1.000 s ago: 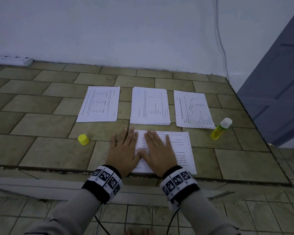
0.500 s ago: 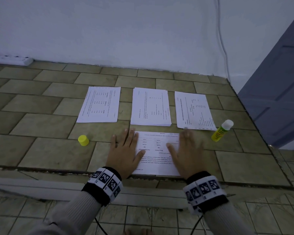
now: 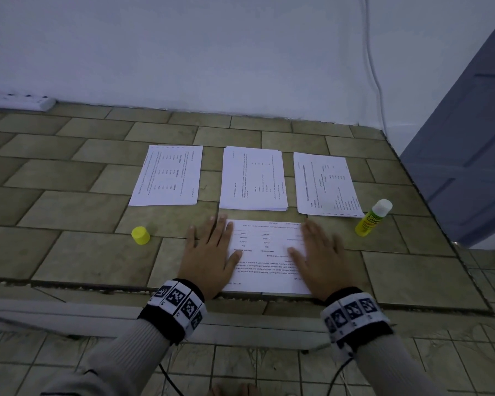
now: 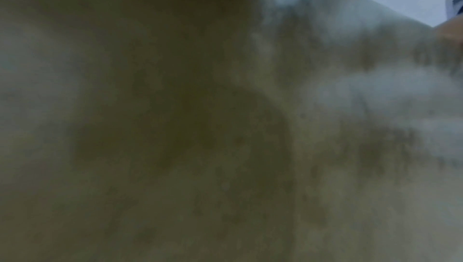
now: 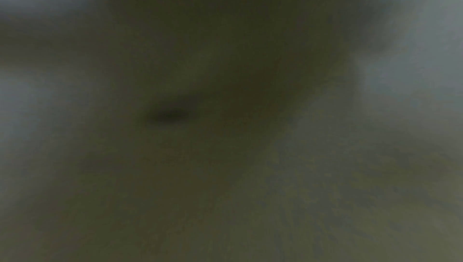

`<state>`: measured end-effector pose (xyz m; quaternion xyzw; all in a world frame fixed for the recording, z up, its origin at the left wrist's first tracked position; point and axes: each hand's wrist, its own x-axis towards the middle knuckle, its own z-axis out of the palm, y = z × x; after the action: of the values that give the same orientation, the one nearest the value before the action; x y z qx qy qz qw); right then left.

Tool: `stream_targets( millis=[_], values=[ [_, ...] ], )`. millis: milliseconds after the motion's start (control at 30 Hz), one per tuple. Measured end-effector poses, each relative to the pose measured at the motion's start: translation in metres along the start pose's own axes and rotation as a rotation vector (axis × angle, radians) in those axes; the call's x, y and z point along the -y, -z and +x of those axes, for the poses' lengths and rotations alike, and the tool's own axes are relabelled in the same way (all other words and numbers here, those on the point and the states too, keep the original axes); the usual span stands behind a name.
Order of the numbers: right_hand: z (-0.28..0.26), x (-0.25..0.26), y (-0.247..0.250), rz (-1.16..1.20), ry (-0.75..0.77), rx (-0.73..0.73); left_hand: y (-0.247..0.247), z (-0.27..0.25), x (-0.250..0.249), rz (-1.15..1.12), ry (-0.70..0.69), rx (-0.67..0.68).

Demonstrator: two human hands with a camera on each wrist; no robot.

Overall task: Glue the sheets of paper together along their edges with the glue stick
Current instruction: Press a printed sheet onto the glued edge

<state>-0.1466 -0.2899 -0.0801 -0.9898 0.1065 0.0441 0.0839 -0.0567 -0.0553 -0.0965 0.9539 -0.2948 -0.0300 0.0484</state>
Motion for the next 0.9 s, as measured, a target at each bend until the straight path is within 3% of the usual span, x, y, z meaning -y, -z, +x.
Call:
stream_targets(
  millis=[100,200,333,500,633,767,900],
  values=[
    [-0.007,-0.022,0.007,0.000,-0.036,0.034,-0.001,-0.001,0.001,-0.011,0.001,-0.004],
    [-0.007,-0.027,0.019,0.153,-0.069,0.087,-0.001,-0.001,0.001,-0.021,0.000,-0.005],
    [-0.009,-0.018,0.052,0.247,0.029,0.078,0.001,-0.002,-0.001,-0.024,0.009,0.014],
    [0.006,0.000,0.080,0.183,0.168,0.215,0.004,-0.001,-0.003,-0.006,0.027,0.063],
    [0.026,-0.001,0.072,0.065,0.172,0.285,0.003,-0.001,-0.002,-0.026,0.024,0.059],
    [0.038,-0.002,0.066,-0.112,0.181,0.267,0.003,-0.001,-0.002,-0.015,0.023,0.058],
    [0.052,-0.002,0.065,-0.130,0.163,0.259,0.003,-0.001,-0.001,-0.027,0.014,0.053]
  ],
)
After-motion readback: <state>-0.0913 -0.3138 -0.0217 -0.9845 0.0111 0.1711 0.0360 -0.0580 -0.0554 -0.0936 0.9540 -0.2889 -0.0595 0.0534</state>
